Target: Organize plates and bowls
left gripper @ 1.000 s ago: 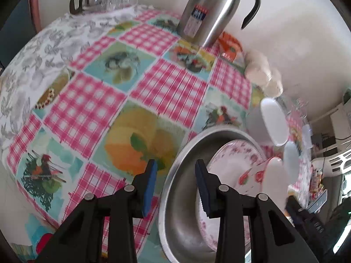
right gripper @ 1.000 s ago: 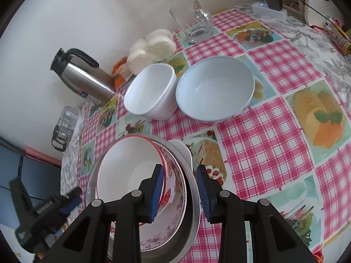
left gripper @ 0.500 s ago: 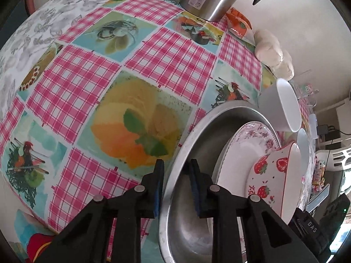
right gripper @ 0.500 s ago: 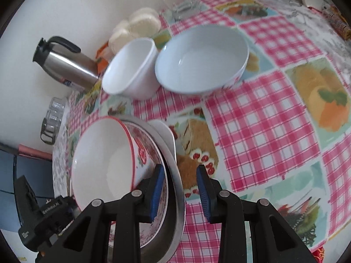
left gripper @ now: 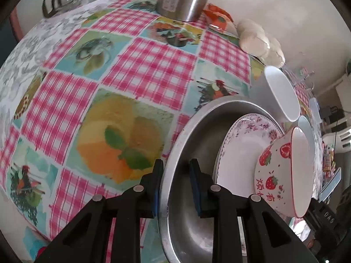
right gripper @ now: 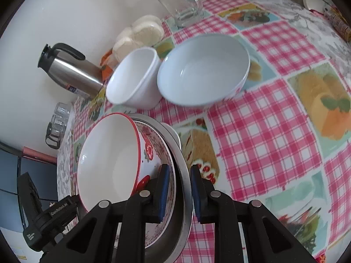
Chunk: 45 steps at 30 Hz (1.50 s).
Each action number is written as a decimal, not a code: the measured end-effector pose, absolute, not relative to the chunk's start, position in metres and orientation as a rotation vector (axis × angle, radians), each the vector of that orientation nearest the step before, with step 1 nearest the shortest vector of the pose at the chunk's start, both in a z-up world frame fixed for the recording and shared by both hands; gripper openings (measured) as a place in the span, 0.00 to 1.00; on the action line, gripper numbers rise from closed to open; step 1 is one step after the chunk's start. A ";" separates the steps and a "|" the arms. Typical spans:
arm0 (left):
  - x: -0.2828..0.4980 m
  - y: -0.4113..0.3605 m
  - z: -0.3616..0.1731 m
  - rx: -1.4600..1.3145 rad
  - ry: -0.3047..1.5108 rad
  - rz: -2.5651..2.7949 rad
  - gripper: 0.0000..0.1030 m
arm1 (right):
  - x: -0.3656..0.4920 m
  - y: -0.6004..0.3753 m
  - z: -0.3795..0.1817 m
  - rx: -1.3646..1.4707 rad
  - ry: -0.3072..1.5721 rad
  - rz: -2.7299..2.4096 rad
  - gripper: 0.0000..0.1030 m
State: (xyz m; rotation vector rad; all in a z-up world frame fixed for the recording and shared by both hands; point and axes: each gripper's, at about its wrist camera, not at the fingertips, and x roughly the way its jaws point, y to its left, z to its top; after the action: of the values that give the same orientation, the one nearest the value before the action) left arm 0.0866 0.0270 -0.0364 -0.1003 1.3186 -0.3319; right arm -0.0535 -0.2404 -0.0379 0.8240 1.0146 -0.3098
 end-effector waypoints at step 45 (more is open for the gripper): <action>0.091 0.033 -0.032 -0.165 1.267 -0.372 0.16 | -0.026 -0.169 0.000 0.446 0.986 -0.093 0.13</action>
State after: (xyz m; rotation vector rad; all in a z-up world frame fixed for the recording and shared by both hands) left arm 0.0914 0.0335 -0.0320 -0.1655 1.2671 -0.3719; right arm -0.0264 -0.1692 0.0001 0.4462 0.9857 -0.0931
